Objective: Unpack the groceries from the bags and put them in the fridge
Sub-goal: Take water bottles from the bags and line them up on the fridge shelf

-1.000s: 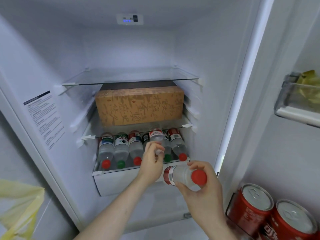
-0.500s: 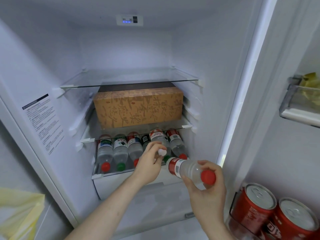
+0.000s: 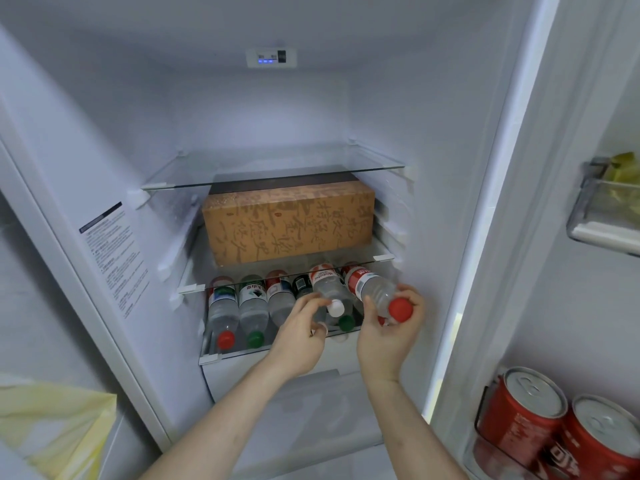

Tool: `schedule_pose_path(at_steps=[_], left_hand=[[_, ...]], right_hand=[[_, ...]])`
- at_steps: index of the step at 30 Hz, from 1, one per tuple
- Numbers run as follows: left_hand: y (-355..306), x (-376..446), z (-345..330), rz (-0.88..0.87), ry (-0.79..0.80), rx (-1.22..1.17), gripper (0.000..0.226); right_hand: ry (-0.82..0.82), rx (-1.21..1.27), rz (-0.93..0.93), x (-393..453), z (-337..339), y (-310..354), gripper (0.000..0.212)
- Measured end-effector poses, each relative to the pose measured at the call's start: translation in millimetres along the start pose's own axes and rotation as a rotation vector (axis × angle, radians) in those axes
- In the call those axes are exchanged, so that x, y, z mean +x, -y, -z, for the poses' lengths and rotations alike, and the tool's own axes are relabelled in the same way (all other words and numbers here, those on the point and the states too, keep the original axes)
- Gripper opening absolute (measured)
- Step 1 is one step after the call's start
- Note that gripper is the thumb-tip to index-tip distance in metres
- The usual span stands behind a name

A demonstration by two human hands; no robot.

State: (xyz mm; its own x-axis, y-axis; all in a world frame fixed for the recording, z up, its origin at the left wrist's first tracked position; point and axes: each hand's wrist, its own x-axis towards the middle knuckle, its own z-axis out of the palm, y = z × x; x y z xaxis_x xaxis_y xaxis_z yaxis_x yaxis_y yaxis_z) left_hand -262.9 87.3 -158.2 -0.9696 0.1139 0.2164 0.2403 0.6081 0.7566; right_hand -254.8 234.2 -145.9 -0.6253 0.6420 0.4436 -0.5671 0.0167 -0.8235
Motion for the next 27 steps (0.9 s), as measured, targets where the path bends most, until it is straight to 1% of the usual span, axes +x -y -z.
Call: schedule_pose_path(at_steps=[2, 4, 8, 10, 16, 19, 23, 27], left_hand=[[-0.5, 0.4, -0.9, 0.007, 0.01, 0.004, 0.053], [-1.3, 0.6, -1.6, 0.01, 0.008, 0.001, 0.055], [-3.1, 0.8, 0.4, 0.018, 0.011, -0.011, 0.056], [-4.0, 0.7, 1.5, 0.018, 0.009, -0.012, 0.055], [-6.9, 2.6, 1.2, 0.05, 0.025, -0.009, 0.051], [-8.8, 2.8, 2.8, 0.052, 0.043, -0.01, 0.053], [-11.9, 0.2, 6.3, 0.061, 0.05, -0.01, 0.056], [-13.9, -5.1, 9.2, 0.054, 0.037, -0.012, 0.055]], right_hand=[[0.012, -0.036, 0.032, 2.8, -9.7, -6.8, 0.059], [0.065, -0.076, 0.027, 4.1, -15.0, -15.2, 0.058], [0.217, -0.128, -0.014, 2.2, -11.8, -29.1, 0.035], [0.261, -0.184, -0.028, 1.8, -8.2, -35.8, 0.032], [0.414, -0.378, -0.12, 12.4, -5.2, -64.7, 0.041], [0.462, -0.444, -0.14, 22.3, -15.3, -61.8, 0.05], [0.577, -0.616, -0.202, 32.8, -25.6, -59.3, 0.059], [0.539, -0.537, -0.268, 30.3, -20.6, -56.8, 0.059]])
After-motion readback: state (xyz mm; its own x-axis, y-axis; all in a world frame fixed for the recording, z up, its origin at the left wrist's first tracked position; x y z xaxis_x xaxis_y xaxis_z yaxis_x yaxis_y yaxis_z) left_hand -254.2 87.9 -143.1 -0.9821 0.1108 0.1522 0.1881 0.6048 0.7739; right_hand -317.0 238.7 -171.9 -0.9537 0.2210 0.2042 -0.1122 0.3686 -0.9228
